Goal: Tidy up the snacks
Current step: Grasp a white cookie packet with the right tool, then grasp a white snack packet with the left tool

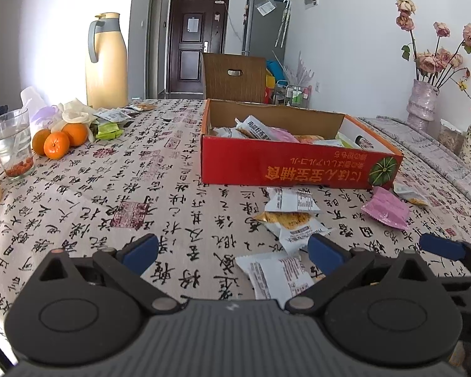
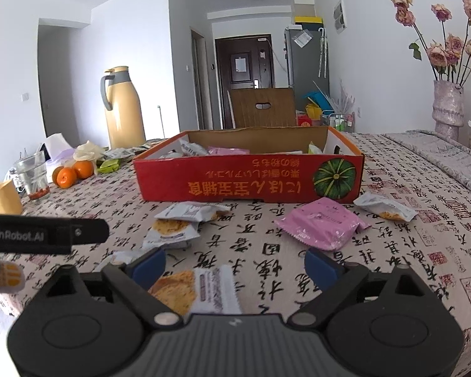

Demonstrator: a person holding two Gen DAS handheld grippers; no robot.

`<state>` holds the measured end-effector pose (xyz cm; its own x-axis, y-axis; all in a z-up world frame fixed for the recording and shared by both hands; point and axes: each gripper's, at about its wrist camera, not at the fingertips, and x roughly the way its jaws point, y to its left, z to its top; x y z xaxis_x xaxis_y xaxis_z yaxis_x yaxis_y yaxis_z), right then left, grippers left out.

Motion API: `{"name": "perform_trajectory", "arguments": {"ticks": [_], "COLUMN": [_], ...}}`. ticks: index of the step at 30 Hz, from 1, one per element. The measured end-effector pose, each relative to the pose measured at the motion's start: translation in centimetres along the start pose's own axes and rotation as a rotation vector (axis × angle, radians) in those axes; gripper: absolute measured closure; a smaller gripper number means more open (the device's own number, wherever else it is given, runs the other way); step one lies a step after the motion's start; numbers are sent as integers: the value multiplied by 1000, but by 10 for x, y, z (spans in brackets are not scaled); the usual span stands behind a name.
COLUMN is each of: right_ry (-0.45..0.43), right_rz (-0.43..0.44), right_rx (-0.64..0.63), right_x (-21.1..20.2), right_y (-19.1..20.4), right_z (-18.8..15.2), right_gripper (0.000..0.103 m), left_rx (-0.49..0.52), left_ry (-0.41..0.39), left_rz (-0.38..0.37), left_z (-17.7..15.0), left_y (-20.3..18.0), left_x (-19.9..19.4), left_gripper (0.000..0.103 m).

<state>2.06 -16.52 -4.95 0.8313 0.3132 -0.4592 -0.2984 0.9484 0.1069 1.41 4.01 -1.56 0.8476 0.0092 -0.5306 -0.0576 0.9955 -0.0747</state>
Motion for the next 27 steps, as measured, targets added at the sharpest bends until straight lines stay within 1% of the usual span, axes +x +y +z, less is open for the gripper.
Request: {"name": "perform_trajectory", "arguments": {"ticks": [2,7,14,15,16,17,18,24,27], "right_ry": [6,18,49,58,69,83,94,96,95], "right_rz": [7,17,27,27,26,28,28,25,34], "right_rx": [-8,-24,-50,-51,-50,-45,-38,-32,-32], "right_x": [0,-1,3,5,7,10,12,15,14], "right_y": [3,11,21,21,22,21,21,18,17], "right_z": [-4,-7,-10,-11,-12,-12,-13,-14,-14], "right_gripper": [12,20,22,26,33,37,43,57,60], "left_rx": [-6,-15,-23,-26,-30,-32,-34,-38,-37], "left_ry": [3,10,13,15,16,18,19,29,35], "left_rz": [-2,-10,-30,-31,-33,-35,-36,-43,-44], "left_z": [-2,-7,-8,-8,-9,-9,-9,-10,-11], "left_y": [2,6,10,11,12,13,14,15,13], "left_x": [-1,-3,-3,-2,-2,-1,-1,1,3], "left_gripper": [0,0,0,0,0,0,0,0,0]}}
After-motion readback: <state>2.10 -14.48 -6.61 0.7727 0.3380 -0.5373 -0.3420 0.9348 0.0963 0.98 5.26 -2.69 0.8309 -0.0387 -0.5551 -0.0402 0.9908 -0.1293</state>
